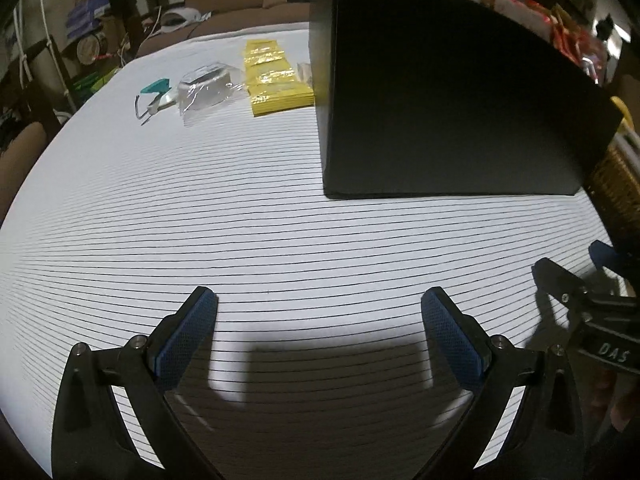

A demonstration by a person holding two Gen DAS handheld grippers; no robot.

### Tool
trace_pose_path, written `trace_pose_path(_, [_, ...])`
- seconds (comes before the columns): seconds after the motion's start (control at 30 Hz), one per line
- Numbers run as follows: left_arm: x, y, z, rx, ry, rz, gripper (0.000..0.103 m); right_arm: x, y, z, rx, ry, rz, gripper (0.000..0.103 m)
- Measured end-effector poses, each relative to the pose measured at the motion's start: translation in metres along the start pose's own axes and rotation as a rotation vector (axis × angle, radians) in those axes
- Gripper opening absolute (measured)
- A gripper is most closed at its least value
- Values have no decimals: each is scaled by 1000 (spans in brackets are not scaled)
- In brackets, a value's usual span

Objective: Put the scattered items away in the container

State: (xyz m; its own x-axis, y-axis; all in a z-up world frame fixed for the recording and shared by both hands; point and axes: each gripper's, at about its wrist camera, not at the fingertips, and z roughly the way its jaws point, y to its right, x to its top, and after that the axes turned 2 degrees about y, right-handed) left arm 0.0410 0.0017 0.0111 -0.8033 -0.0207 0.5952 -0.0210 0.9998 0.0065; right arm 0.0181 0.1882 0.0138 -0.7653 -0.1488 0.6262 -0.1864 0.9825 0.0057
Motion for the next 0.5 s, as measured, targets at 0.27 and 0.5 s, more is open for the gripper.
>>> trace_pose_path(0.27, [1, 0, 0, 4, -1, -9, 103, 3, -1, 0, 0, -1, 1, 103])
trace_pose_path(0.5, [1, -1, 0, 4, -1, -8, 103, 3, -1, 0, 0, -1, 1, 103])
